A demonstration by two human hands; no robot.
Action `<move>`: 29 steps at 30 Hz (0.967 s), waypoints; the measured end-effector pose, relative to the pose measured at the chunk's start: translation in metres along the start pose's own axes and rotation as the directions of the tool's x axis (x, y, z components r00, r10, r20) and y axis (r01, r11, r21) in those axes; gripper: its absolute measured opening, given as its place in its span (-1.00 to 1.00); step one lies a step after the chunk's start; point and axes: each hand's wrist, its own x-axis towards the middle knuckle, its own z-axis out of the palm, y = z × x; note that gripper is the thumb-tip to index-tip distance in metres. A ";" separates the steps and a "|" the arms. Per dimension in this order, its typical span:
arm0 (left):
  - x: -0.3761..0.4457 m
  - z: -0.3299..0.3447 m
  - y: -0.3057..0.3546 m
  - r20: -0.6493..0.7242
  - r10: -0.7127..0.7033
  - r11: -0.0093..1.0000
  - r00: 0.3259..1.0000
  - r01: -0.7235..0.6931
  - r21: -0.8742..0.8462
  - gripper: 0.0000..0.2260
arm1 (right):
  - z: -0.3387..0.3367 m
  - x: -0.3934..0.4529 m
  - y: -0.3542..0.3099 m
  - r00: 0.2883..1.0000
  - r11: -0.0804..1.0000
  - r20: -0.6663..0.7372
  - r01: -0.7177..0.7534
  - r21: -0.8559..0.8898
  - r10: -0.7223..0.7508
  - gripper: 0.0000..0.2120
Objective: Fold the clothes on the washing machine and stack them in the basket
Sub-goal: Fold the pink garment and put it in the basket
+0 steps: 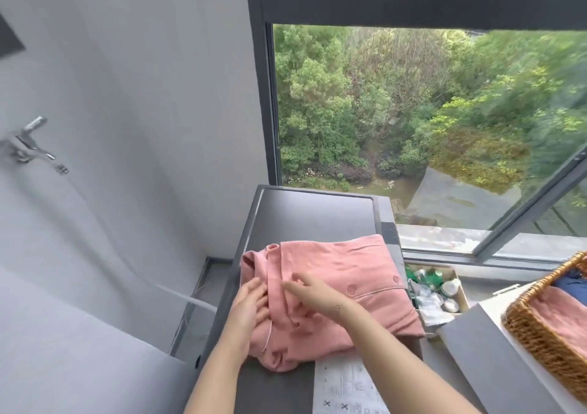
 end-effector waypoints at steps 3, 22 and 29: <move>0.005 -0.008 -0.010 -0.074 0.078 0.981 0.994 -0.063 0.185 -0.74 | 0.002 -0.006 0.016 0.963 0.965 -0.268 0.077 0.251 -0.007 -0.73; 0.025 0.002 -0.021 0.019 0.015 0.660 1.000 -0.024 0.751 -0.65 | 0.074 -0.033 0.108 0.823 0.793 -0.266 0.313 -0.522 -0.501 -0.03; 0.024 -0.011 -0.033 0.056 -0.140 0.850 0.989 0.091 0.519 -0.72 | 0.083 -0.031 0.124 0.687 0.802 -0.441 0.374 -0.467 -0.577 -0.13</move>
